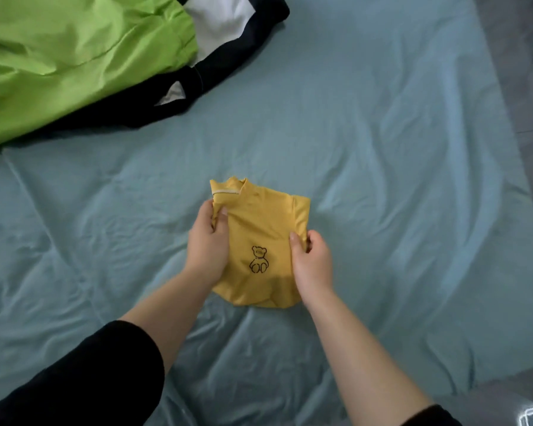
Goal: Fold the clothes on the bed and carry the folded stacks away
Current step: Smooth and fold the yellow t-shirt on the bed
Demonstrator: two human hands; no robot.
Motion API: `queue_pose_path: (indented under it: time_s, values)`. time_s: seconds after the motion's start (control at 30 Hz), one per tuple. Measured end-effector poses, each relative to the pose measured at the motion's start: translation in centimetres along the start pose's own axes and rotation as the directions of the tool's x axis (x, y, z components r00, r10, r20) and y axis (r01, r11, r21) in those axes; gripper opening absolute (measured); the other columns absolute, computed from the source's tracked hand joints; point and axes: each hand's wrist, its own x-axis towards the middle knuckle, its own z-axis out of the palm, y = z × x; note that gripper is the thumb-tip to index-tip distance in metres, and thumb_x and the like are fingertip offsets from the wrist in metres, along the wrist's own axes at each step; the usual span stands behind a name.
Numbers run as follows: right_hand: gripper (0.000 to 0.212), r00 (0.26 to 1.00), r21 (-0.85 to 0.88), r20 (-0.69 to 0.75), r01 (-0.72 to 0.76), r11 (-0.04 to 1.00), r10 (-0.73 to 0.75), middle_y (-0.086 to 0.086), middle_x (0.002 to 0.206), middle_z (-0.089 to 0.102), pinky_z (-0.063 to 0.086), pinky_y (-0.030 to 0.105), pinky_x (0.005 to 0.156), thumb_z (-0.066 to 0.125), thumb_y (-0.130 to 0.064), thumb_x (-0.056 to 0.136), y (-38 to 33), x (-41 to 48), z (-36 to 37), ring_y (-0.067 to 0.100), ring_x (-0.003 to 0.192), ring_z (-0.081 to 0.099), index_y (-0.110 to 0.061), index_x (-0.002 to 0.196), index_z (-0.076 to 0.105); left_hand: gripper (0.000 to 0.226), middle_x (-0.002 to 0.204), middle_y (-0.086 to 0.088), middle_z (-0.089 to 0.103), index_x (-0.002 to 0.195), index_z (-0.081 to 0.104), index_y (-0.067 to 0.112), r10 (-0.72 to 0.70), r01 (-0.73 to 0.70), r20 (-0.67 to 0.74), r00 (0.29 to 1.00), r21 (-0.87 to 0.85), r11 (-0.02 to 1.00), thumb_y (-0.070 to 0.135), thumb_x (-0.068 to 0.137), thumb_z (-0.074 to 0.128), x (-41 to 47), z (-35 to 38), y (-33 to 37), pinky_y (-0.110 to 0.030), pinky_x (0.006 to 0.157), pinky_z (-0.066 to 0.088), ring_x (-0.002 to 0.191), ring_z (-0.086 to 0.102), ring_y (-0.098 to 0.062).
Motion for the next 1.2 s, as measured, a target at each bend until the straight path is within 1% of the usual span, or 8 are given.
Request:
queue_pose_path:
  time_s: [0.27, 0.4, 0.53, 0.63, 0.73, 0.83, 0.93, 1.2]
  values:
    - [0.018, 0.974, -0.055, -0.076, 0.21, 0.976, -0.214, 0.006, 0.08, 0.063, 0.039, 0.017, 0.059, 0.059, -0.032, 0.092, -4.8, 6.1, -7.2, 0.019, 0.072, 0.056, -0.016, 0.085, 0.057, 0.014, 0.083, 0.028, 0.06, 0.1, 0.053, 0.039, 0.133, -0.127, 0.118, 0.984, -0.059, 0.99, 0.036, 0.102, 0.04, 2.6, 3.4, 6.6, -0.019, 0.073, 0.041, 0.08, 0.054, 0.015]
    - [0.037, 0.995, -0.036, 0.023, 0.094, 0.995, -0.094, 0.008, 0.114, 0.062, 0.043, 0.028, 0.08, 0.06, -0.037, 0.091, -6.1, 11.7, -7.3, 0.022, 0.096, 0.059, -0.016, 0.121, 0.053, 0.044, 0.122, 0.007, 0.06, 0.144, 0.031, 0.037, -0.006, 0.012, 0.188, 0.982, -0.028, 1.0, 0.044, 0.101, 0.037, 6.7, 4.9, 7.5, -0.036, 0.098, 0.045, 0.115, 0.057, -0.022]
    - [0.063, 0.999, -0.142, 0.033, -0.012, 0.99, 0.017, 0.005, 0.145, 0.044, 0.035, 0.03, 0.102, 0.057, -0.042, 0.092, -3.8, 11.8, -6.6, 0.024, 0.128, 0.046, -0.026, 0.147, 0.031, 0.063, 0.135, -0.002, 0.052, 0.152, 0.002, 0.039, -0.072, 0.057, 0.217, 0.973, 0.077, 0.995, 0.044, 0.1, 0.039, 6.4, 5.5, 4.8, -0.016, 0.085, 0.04, 0.116, 0.056, -0.02]
    - [0.062, 0.991, -0.21, 0.049, 0.132, 0.969, -0.124, 0.005, 0.124, 0.045, 0.032, 0.022, 0.093, 0.057, -0.02, 0.093, -1.9, 9.4, -5.7, 0.019, 0.111, 0.05, -0.032, 0.148, 0.03, 0.058, 0.135, 0.005, 0.04, 0.148, 0.018, 0.043, 0.118, -0.185, 0.322, 0.94, 0.188, 0.965, 0.024, 0.099, 0.043, 4.3, 6.3, 3.0, -0.017, 0.084, 0.039, 0.107, 0.048, -0.01]
    - [0.052, 0.977, -0.275, 0.057, 0.211, 0.938, -0.204, 0.002, 0.112, 0.04, 0.031, 0.016, 0.088, 0.048, -0.003, 0.093, -0.6, 7.7, -5.2, 0.023, 0.109, 0.051, -0.027, 0.139, 0.048, 0.048, 0.133, 0.0, 0.036, 0.137, 0.045, 0.035, 0.083, -0.227, 0.383, 0.92, 0.346, 0.91, 0.009, 0.096, 0.042, 3.2, 6.3, 1.8, -0.023, 0.08, 0.041, 0.099, 0.051, -0.015]
    - [0.051, 0.971, -0.546, -0.006, 0.197, 0.814, -0.239, 0.007, 0.13, 0.041, 0.036, 0.033, 0.1, 0.049, -0.006, 0.09, -1.2, 7.0, -5.0, 0.028, 0.117, 0.048, -0.027, 0.136, 0.049, 0.049, 0.136, 0.0, 0.036, 0.139, 0.044, 0.033, 0.103, -0.274, 0.382, 0.918, 0.425, 0.863, 0.014, 0.094, 0.049, 2.9, 5.2, 1.7, -0.027, 0.087, 0.041, 0.108, 0.049, -0.017]
    - [0.058, 0.91, -0.756, 0.029, 0.29, 0.587, -0.413, 0.009, 0.149, 0.032, 0.021, 0.047, 0.111, 0.057, -0.011, 0.082, -3.2, 5.5, -2.7, 0.031, 0.135, 0.031, -0.027, 0.137, 0.047, 0.061, 0.14, -0.002, 0.035, 0.144, 0.037, 0.035, 0.112, -0.272, 0.295, 0.949, 0.583, 0.766, 0.032, 0.087, 0.061, 3.2, 1.2, 1.0, -0.037, 0.103, 0.037, 0.125, 0.04, -0.028]
    - [0.053, 0.745, -0.655, 0.501, 0.659, 0.369, -0.441, 0.003, 0.157, 0.024, 0.012, 0.039, 0.115, 0.048, -0.02, 0.088, -9.2, 2.1, 11.3, 0.021, 0.144, 0.017, -0.027, 0.141, 0.042, 0.097, 0.161, -0.006, 0.003, 0.151, 0.013, 0.038, -0.173, 0.23, -0.152, 0.973, 0.673, 0.703, 0.061, 0.075, 0.067, 9.3, -16.5, -4.2, -0.054, 0.115, 0.015, 0.148, 0.002, -0.031]
